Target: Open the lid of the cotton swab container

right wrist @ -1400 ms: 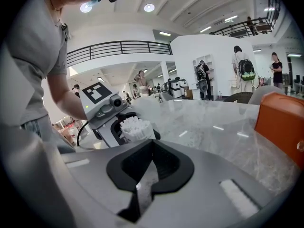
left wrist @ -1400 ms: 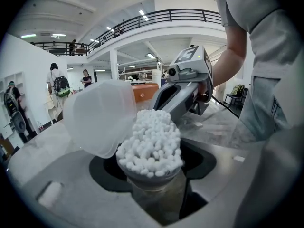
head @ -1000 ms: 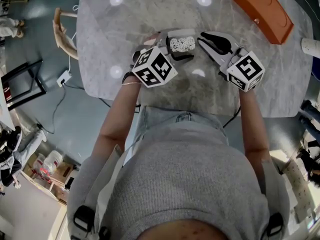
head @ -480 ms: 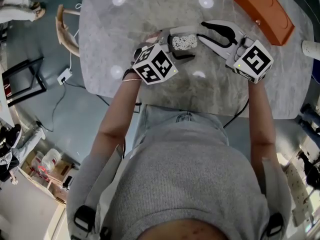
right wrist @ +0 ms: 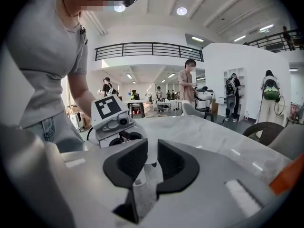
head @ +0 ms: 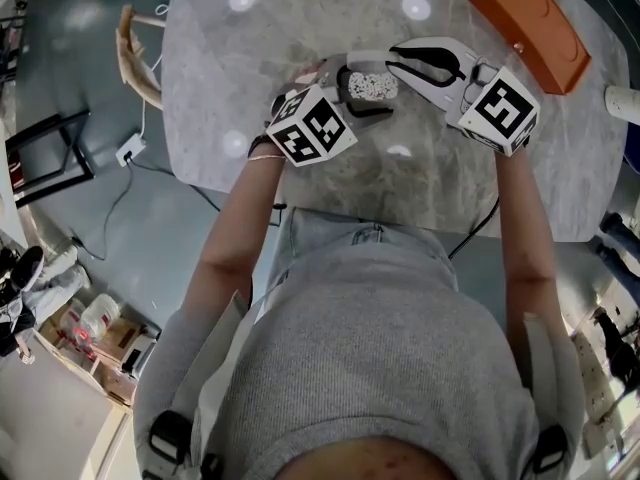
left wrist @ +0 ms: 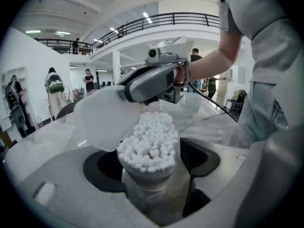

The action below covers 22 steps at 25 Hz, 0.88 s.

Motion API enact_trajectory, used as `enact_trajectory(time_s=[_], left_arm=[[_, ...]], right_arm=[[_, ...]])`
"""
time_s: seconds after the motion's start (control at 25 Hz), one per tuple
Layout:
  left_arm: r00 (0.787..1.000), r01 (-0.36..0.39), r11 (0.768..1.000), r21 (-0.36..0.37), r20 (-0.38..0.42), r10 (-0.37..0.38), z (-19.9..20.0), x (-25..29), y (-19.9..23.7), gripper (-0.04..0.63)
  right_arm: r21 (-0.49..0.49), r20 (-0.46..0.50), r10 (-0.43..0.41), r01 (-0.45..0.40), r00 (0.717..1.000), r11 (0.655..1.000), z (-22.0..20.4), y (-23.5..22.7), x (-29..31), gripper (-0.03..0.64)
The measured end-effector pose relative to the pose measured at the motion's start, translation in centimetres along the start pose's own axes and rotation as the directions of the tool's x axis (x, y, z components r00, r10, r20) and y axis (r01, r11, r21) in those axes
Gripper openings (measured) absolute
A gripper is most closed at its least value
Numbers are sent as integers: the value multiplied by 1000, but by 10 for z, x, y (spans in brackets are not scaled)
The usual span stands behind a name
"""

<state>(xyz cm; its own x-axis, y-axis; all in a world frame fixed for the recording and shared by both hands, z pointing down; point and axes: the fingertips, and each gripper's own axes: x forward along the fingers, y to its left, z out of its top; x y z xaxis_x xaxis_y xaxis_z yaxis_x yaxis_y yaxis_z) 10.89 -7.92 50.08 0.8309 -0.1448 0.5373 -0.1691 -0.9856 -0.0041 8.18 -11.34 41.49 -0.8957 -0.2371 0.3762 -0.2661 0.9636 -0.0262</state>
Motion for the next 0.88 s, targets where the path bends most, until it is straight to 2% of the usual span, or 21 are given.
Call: enact_trajectory(time_s=[0.28,0.48,0.68,0.88], left_arm=[[994,-96,993,-72,49,100,-3,-13,11,351],[974,-200,973,-112,87,211,-5,-35,15,351],[952,-265,952,-153,114,283,-4,-57,13,351],[926,-308,933,-189,166,339,6,-77,13,351]], right_arm=[[49,-22,-50,51,999,997,-7,-6,2,67],[93,-7,-106,106,994,990,-8,-12,1,74],[191,29,-148,140,989,971,-11,-15,-2,75],[220,36,-178,166,983,961,-9,-15,-6,101]])
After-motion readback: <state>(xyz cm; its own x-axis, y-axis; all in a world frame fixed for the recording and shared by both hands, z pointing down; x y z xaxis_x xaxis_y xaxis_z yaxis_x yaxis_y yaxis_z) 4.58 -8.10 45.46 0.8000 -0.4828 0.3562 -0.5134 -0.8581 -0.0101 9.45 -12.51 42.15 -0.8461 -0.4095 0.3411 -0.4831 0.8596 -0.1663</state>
